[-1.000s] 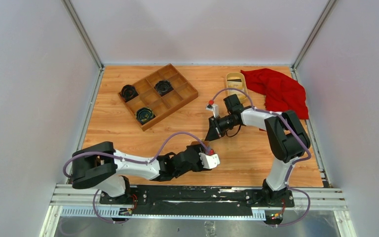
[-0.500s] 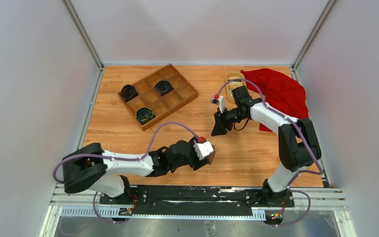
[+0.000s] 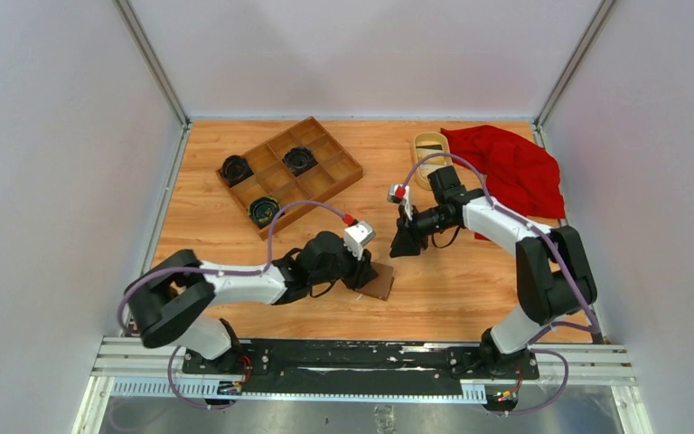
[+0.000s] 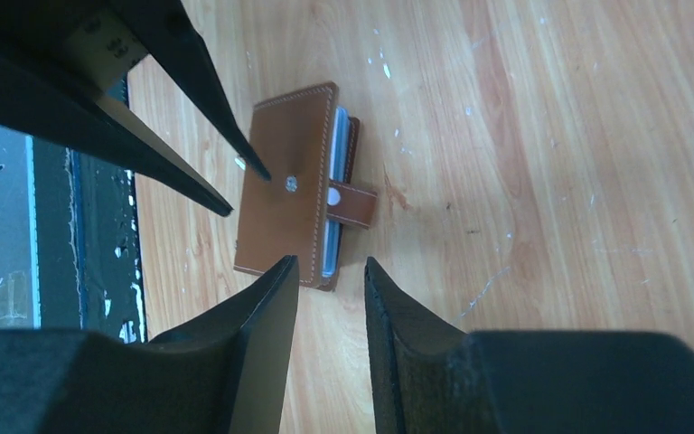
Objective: Put the credit cards into the card holder
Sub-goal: Close the card holder at the center of the board.
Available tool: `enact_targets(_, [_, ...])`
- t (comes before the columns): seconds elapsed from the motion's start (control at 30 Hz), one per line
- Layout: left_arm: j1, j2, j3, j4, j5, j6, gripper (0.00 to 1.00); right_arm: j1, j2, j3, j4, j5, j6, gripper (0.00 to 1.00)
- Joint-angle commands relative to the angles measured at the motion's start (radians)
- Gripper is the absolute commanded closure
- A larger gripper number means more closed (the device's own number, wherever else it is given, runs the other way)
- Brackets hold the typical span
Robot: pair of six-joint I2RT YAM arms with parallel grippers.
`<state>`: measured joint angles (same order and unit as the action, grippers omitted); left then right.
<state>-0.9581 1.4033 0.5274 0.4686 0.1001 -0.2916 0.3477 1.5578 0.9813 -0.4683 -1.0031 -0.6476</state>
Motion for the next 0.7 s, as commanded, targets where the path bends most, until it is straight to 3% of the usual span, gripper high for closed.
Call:
enact_targets(0.0, [0.004, 0.147, 0.064, -0.004, 0.072, -0.071, 0.70, 0.005, 0.052, 0.035, -0.034, 0.030, 0.031, 0.63])
enact_targets(0.4, [0.009, 0.287, -0.006, -0.004, 0.058, -0.150, 0.82, 0.041, 0.172, 0.094, -0.078, 0.066, 0.081, 0.56])
enact_targets(0.67, [0.012, 0.195, -0.041, -0.003, 0.120, -0.129, 0.77, 0.089, 0.269, 0.131, -0.072, 0.130, 0.185, 0.54])
